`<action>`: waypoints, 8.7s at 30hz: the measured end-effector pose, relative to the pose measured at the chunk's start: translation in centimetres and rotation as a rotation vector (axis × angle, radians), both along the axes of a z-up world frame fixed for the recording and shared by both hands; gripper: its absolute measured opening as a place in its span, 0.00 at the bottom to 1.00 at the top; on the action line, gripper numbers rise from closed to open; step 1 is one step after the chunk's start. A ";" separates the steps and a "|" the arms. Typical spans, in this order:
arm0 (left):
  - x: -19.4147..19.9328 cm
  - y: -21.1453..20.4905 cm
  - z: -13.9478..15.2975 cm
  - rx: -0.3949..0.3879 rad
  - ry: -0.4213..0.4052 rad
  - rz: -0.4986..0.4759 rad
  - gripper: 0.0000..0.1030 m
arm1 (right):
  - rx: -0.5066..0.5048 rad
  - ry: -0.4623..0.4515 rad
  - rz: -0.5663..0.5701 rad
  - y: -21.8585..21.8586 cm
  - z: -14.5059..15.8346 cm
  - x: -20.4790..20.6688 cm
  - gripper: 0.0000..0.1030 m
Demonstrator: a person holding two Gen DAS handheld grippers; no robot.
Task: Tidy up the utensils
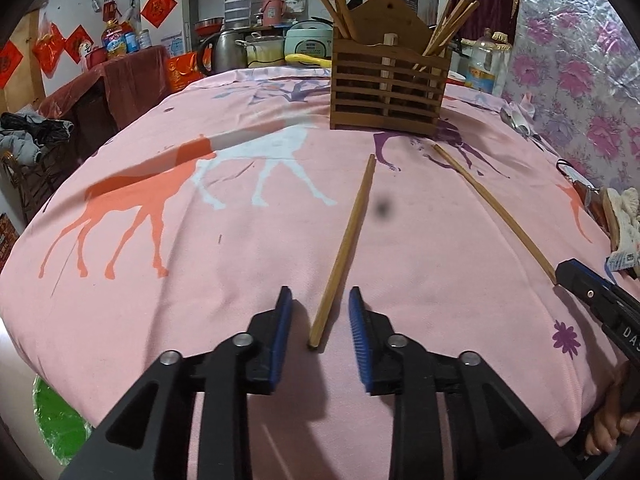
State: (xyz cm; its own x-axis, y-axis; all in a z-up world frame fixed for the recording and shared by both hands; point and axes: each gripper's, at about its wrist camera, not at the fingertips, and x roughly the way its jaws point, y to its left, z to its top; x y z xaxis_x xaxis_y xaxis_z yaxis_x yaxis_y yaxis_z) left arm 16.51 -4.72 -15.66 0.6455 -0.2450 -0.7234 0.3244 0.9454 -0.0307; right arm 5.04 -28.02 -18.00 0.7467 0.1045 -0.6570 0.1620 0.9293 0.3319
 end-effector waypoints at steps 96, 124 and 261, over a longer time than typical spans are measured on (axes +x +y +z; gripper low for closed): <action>13.1 -3.7 11.9 -0.016 0.226 -0.086 0.06 | -0.076 -0.328 -0.005 -1.3 15.0 6.9 0.06; 10.5 -4.9 27.1 -0.064 -0.059 -0.168 0.06 | -0.127 -0.565 0.044 -2.0 26.5 9.9 0.06; -12.7 2.3 18.9 -0.003 -0.490 0.241 0.94 | -0.236 -0.462 -0.098 4.1 18.6 -7.9 0.93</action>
